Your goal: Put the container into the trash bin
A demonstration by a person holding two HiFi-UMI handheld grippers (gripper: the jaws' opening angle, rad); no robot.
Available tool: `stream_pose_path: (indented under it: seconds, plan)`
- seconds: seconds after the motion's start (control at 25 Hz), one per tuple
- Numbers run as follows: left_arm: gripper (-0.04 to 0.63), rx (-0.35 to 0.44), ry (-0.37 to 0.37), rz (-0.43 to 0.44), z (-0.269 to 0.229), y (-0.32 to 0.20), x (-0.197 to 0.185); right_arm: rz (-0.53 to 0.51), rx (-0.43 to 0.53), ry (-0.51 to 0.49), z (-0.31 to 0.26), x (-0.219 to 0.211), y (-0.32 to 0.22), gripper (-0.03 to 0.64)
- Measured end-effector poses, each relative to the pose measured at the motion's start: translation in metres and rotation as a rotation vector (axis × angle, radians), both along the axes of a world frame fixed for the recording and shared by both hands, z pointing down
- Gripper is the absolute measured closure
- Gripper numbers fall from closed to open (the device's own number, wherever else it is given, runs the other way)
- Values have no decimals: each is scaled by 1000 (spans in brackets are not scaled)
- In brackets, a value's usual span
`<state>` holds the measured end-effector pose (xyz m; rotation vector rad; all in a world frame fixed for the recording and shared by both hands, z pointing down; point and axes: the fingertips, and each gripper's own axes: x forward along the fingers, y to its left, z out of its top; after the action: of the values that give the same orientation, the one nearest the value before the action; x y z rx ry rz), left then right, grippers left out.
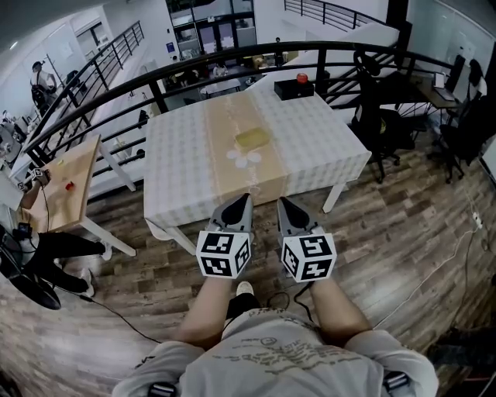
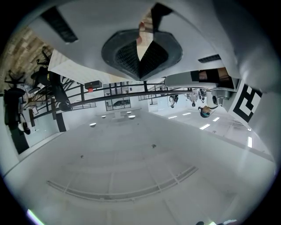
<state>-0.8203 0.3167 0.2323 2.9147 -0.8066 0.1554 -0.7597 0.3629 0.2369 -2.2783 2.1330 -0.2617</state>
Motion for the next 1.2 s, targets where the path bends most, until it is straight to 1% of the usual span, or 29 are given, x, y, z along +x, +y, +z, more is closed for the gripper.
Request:
stream_pose_path:
  seconds: [0.16,0.32,0.48,0.6,0.76,0.88,1.0,1.2]
  plan:
    - [600,-5,-8,7,8,-17,15,-2,-10,-12,8,16,-18,627]
    - [600,-11,1,1,14,-51,31,-5,-15,-9,14,32,-48,627]
    - [600,-30,0,6,24,-90,54,-2,-24,26,19,52,-86,627]
    - [600,-28,-4,8,29,-126,74,0,-21,57,21,70,-123,627]
    - [600,-40,5,4,33,-181,97,-12,-35,55,24,93,-175,627]
    - [600,-41,-5,10,35,-223,114,-12,-35,65,22,112,-218,627]
    - [600,-50,-23,9,44,-263,127,-9,-40,93,23,130,-261,627]
    - [600,-75,-33,-2,53,-329,142,-30,-55,94,26,149,-326,627]
